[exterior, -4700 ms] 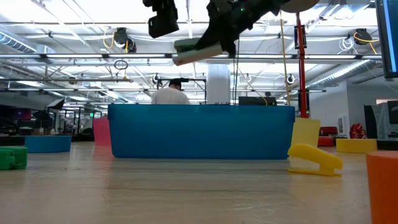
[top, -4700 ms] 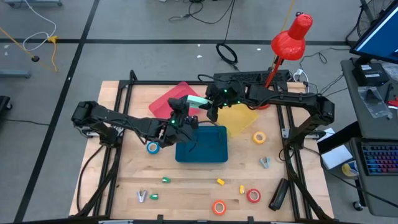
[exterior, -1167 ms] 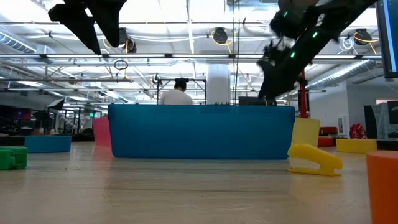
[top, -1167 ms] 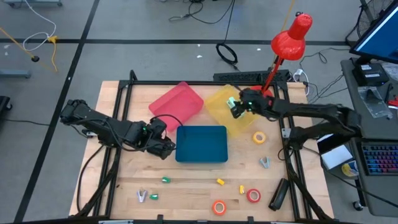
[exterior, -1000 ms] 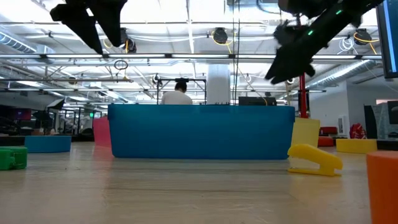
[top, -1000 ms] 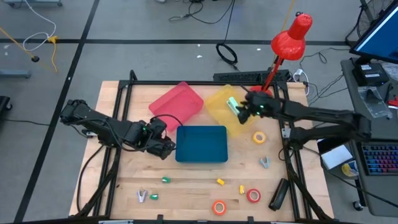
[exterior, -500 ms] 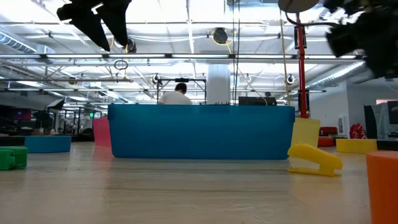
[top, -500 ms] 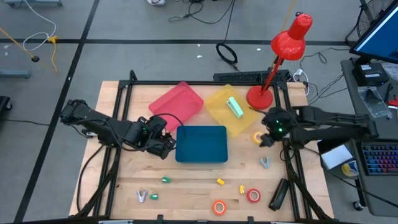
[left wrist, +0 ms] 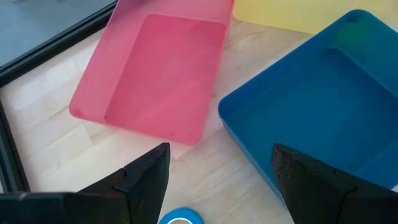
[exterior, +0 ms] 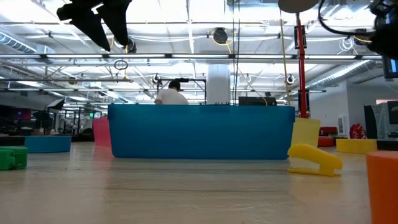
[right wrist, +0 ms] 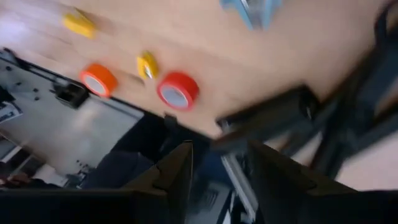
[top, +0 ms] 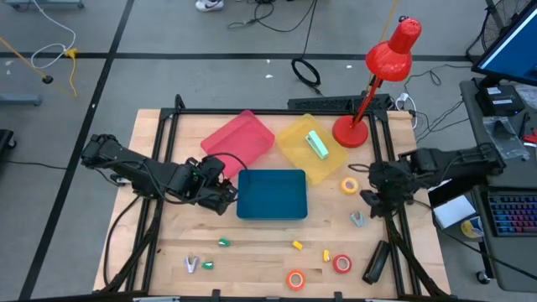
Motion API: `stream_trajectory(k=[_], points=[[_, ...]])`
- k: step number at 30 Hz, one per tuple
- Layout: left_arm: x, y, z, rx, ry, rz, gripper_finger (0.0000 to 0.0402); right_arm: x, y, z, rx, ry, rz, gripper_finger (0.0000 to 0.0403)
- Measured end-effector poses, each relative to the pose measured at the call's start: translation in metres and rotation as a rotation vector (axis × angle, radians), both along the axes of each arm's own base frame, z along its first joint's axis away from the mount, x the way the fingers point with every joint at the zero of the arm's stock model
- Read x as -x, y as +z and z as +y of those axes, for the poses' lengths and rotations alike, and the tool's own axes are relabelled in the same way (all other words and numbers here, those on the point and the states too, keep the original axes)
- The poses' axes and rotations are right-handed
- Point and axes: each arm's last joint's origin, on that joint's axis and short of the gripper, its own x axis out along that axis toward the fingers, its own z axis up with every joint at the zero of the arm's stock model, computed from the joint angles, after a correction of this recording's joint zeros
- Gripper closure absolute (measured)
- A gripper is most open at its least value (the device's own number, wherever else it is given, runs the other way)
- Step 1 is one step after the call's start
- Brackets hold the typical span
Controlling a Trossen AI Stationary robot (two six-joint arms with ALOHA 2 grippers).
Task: Pick and place Stapler, Stapler remover, tape
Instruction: Put the black stapler into the yellow bin
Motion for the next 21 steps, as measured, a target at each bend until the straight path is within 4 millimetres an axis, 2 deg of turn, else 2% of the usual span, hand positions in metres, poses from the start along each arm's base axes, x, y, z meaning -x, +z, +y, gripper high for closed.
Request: stream_trajectory(k=[7,17,21], points=[[0.0,0.001,0.001,-0.052,0.009,-0.019,0.0128,-0.003,0.001,0.023,-0.087,-0.017,0.159,0.0259],[-0.001,0.002,0.002,-0.101,0.014,-0.036,0.0128,-0.012,-0.008,0.076,-0.111,0.028,0.396,0.0259],[-0.001,0.002,0.003,-0.116,0.005,-0.032,0.0128,-0.018,-0.015,0.095,-0.094,0.03,0.414,0.0259]])
